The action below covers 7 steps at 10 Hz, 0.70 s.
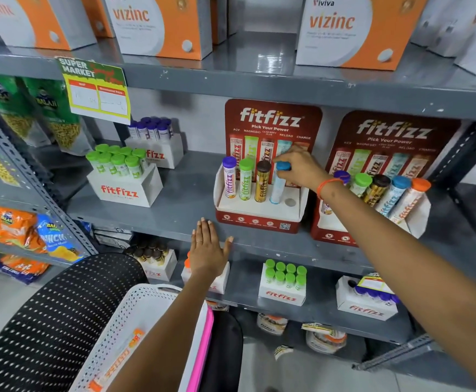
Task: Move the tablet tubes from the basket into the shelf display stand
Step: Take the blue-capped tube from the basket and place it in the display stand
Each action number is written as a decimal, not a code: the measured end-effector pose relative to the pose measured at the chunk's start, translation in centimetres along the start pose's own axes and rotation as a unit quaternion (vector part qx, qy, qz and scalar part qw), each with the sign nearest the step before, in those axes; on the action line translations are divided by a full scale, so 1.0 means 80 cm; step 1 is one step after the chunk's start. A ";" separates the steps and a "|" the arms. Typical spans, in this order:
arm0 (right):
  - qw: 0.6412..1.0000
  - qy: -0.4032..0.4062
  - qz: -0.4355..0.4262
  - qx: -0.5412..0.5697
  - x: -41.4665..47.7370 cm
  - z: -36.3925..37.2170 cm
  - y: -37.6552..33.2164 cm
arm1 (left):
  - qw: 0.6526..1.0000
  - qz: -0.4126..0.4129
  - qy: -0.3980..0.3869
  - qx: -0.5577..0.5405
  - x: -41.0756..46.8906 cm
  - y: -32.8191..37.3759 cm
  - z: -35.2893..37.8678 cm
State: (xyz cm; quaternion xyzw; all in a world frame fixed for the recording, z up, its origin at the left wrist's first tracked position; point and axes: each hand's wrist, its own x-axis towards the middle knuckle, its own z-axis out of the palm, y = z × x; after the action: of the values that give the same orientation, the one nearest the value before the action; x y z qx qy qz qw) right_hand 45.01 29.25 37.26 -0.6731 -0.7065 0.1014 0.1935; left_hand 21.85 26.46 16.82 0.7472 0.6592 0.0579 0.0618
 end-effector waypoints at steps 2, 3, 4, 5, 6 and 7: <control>0.999 0.005 -0.010 0.039 -0.012 0.010 0.007 | 1.000 0.002 -0.003 0.001 0.001 -0.001 0.001; 0.998 -0.033 -0.008 0.053 -0.014 0.007 0.003 | 1.000 -0.001 -0.001 0.000 0.001 0.000 0.001; 1.000 0.004 0.023 -0.001 -0.011 0.013 0.006 | 1.000 -0.001 0.002 0.000 0.000 0.000 0.001; 0.998 0.042 0.051 -0.002 -0.010 0.017 0.007 | 1.000 0.000 0.002 0.003 -0.001 0.000 0.000; 1.000 0.003 0.017 0.006 -0.009 0.010 0.004 | 1.000 -0.001 0.002 0.004 0.000 0.000 0.001; 1.000 -0.020 -0.008 -0.007 -0.008 0.005 0.002 | 1.000 0.000 0.003 0.004 -0.001 0.000 0.001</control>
State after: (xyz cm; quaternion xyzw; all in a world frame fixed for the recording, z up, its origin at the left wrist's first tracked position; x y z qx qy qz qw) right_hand 44.98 28.66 36.74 -0.6664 -0.7166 0.1082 0.1750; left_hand 21.88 26.42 16.78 0.7471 0.6597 0.0580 0.0569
